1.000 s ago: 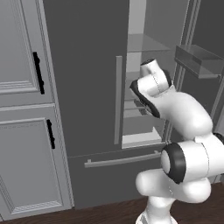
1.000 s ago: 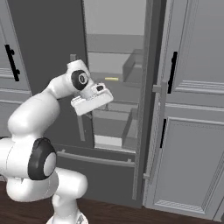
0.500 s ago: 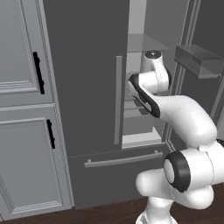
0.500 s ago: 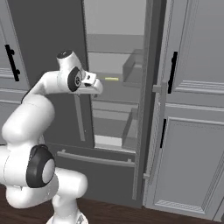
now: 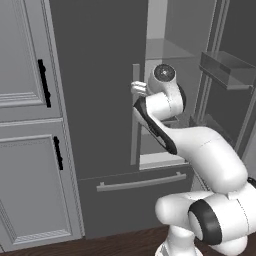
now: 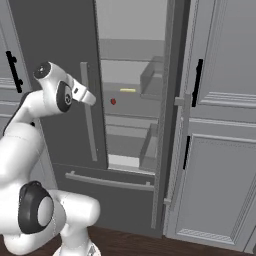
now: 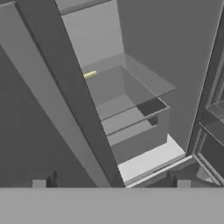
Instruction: Take the strawberry from the fridge and place it on top of the pancake, located on the dining counter.
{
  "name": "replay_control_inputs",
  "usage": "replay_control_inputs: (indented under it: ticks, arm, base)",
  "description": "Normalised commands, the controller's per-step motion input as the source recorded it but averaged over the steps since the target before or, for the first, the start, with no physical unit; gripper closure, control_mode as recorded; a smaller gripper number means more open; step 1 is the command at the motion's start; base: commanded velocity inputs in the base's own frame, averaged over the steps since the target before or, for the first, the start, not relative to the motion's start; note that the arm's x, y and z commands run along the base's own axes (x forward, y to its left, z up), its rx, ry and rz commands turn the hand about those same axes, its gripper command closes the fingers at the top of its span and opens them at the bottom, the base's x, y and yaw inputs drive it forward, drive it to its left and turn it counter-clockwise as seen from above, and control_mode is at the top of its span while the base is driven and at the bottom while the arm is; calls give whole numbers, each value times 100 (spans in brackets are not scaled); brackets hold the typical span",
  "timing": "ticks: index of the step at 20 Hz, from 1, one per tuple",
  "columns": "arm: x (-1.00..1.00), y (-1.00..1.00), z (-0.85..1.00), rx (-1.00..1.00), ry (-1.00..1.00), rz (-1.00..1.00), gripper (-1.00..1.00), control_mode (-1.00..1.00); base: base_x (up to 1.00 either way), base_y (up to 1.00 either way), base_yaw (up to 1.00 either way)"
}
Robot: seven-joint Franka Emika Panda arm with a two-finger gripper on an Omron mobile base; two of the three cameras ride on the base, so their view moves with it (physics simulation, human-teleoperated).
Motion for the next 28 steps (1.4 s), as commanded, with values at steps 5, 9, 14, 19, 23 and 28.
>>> replay_control_inputs:
  ticks: [5,9,14,19,23,28]
  arm:
    - [14,0,34,5,9,29,-100,-100]
    - [39,34,-4,-7,4,24,-100,-100]
    - [55,14,-16,-7,0,0,-100,-100]
    - [25,6,-23,-16,0,-1,-100,-100]
    - [14,33,-6,-11,0,0,-100,-100]
    - [7,1,0,0,-5,0,-100,-100]
  base:
    - [0,0,0]
    - [0,0,0]
    - [0,0,0]
    - [0,0,0]
    - [0,0,0]
    - [0,0,0]
